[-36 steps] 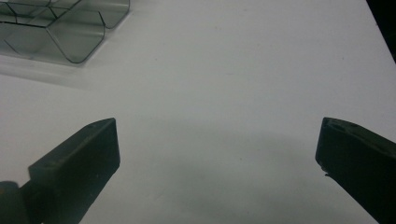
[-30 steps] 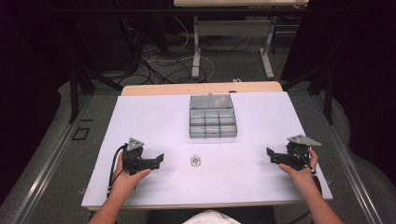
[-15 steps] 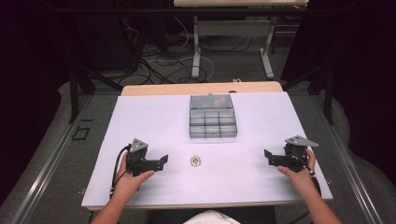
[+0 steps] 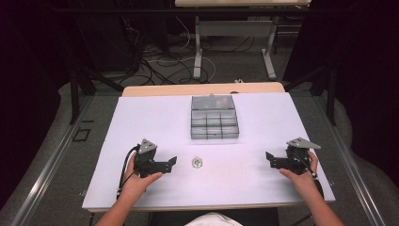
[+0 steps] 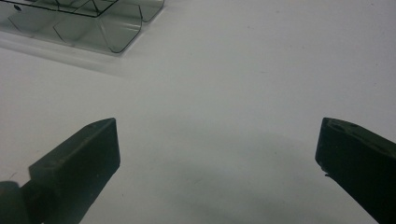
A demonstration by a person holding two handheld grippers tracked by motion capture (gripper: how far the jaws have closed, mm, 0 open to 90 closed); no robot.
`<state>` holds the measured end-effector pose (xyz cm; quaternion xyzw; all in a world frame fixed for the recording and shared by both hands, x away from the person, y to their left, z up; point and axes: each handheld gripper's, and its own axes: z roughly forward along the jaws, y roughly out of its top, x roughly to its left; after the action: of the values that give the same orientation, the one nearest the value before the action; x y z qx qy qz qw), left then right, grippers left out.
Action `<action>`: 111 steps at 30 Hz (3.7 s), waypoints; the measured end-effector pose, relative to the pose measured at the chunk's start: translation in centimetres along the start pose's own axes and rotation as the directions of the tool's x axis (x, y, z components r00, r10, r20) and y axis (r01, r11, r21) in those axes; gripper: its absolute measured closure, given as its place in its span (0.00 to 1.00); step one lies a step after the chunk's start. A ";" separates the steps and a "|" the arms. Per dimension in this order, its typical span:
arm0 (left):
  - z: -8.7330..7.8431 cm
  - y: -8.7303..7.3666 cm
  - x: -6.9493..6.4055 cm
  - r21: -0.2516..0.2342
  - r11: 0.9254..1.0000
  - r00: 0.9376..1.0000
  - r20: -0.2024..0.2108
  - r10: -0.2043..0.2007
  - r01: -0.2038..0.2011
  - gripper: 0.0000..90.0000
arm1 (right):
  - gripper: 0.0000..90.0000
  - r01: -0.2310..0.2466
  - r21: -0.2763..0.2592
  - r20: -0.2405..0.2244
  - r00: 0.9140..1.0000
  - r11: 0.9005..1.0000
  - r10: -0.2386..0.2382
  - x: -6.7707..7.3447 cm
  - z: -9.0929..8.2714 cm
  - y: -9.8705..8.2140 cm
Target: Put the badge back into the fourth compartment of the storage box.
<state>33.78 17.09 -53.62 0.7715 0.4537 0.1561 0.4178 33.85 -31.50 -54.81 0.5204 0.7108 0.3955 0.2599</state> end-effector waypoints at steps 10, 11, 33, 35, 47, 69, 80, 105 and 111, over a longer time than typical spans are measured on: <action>0.9 1.0 -1.5 -0.007 1.000 0.999 0.035 0.019 -0.018 0.14 | 0.00 0.005 0.003 0.002 1.000 1.000 -0.005 0.0 -0.1 -0.1; 0.9 1.0 -1.5 -0.007 1.000 0.999 0.035 0.019 -0.018 0.15 | 0.00 0.000 0.005 0.001 1.000 1.000 0.000 0.1 -0.1 -0.1; 2.8 2.4 -4.0 0.011 0.994 0.993 0.055 0.107 -0.108 0.19 | 0.00 0.007 0.012 -0.004 1.000 1.000 -0.007 0.2 0.1 -0.2; 3.0 2.4 -4.1 0.016 0.995 0.993 0.055 0.101 -0.102 0.19 | 0.00 0.012 0.009 0.001 1.000 1.000 -0.012 0.2 0.1 -0.2; 4.1 2.5 -4.1 0.041 0.996 0.995 0.050 0.083 -0.085 0.24 | 0.00 0.011 0.021 -0.011 1.000 1.000 -0.011 0.2 0.2 -0.3; 5.6 2.8 -5.3 0.100 0.993 0.993 0.100 -0.065 0.055 0.39 | 0.00 0.017 0.030 -0.018 1.000 0.999 -0.017 0.2 0.2 -0.3; 6.3 3.3 -5.9 0.170 0.978 0.985 0.094 -0.141 0.124 0.42 | 0.00 0.021 0.033 -0.023 1.000 0.999 -0.020 0.2 0.3 -0.4; 6.9 3.5 -6.5 0.282 0.945 0.978 0.078 -0.192 0.163 0.61 | 0.00 0.027 0.034 -0.033 0.999 0.999 -0.026 0.2 0.2 -0.4; 7.3 3.2 -6.5 0.308 0.938 0.978 0.078 -0.194 0.162 0.66 | 0.00 0.030 0.034 -0.037 0.999 0.999 -0.029 0.2 0.3 -0.4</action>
<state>36.64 7.21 -54.60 0.7889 0.5170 0.0051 0.3322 33.82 -31.30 -55.30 0.5071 0.7297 0.3886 0.2437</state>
